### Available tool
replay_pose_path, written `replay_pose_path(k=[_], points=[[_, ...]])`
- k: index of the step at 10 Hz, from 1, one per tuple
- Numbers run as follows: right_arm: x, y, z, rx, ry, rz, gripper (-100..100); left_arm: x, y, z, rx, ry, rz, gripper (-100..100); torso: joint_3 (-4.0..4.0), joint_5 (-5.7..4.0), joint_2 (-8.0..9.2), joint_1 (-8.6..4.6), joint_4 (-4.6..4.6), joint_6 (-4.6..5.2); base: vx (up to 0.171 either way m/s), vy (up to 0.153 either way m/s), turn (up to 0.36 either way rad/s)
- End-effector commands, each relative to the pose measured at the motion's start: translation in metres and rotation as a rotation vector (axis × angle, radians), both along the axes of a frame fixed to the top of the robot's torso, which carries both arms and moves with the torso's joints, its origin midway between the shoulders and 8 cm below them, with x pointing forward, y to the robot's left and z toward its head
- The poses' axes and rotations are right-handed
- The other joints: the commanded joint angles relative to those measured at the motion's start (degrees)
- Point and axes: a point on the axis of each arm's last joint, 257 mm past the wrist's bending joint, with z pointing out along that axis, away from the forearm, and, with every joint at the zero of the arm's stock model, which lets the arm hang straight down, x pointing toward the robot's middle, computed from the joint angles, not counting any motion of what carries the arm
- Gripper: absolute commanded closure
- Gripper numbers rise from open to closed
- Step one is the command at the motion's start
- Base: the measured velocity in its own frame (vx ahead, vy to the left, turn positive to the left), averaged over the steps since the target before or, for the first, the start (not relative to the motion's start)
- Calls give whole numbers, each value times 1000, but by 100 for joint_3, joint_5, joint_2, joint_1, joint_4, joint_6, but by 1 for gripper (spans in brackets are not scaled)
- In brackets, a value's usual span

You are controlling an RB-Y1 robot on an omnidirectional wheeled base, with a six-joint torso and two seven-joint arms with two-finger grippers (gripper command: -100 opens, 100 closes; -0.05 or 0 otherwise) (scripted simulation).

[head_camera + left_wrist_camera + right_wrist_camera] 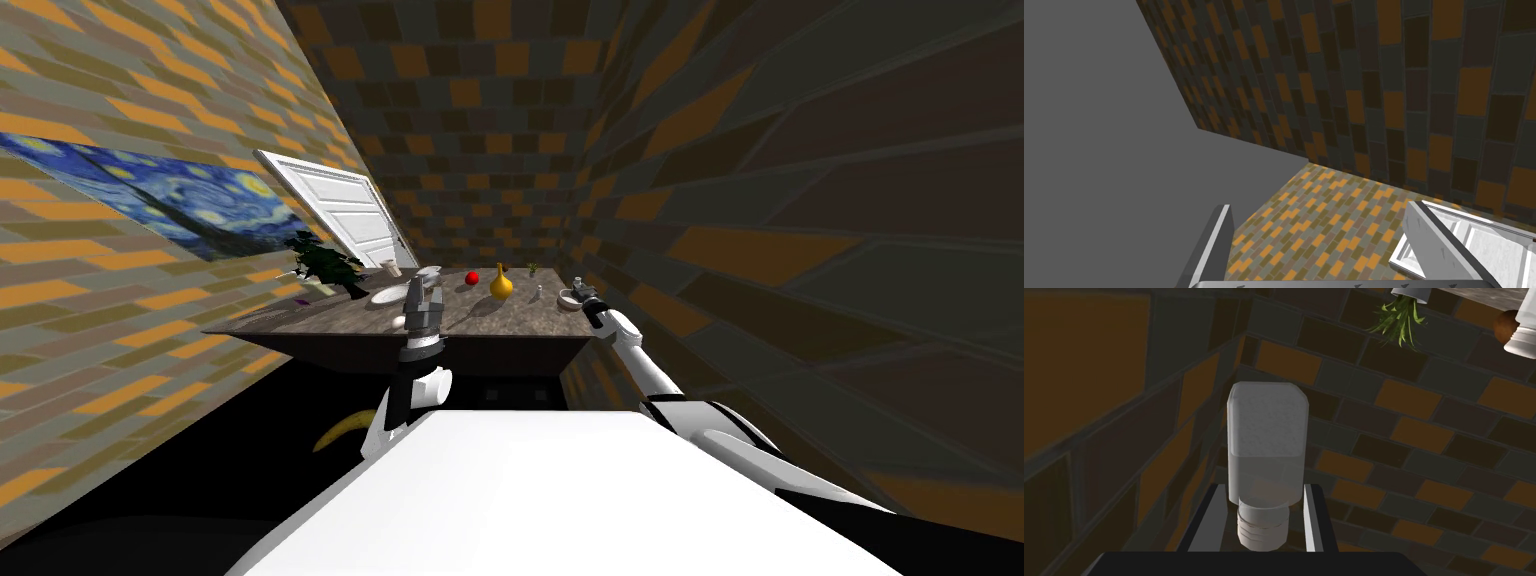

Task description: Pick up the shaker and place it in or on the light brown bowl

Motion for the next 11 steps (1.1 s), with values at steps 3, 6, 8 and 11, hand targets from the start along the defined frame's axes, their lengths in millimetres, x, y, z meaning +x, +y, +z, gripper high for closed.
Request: replay_pose_path(k=[3, 6, 8, 11], points=[[4, 24, -16, -15, 11, 40, 100, 0, 0, 0, 0, 0, 0, 0, -1, -1, -1, -7, 0, -3, 74, -56, -100], [6, 42, -27, -21, 21, 68, 100, 0, 0, 0, 0, 0, 0, 0, -1, -1, 0, 1, -1, -8, 59, -38, -90], [7, 56, -34, -23, 29, 88, 100, 0, 0, 0, 0, 0, 0, 0, 4, -1, 8, 7, 1, -9, 46, -22, -67], [6, 52, -32, -24, 28, 83, -100, 0, 0, 0, 0, 0, 0, 0, 15, 0, 26, 14, 6, -10, 6, -1, -2]])
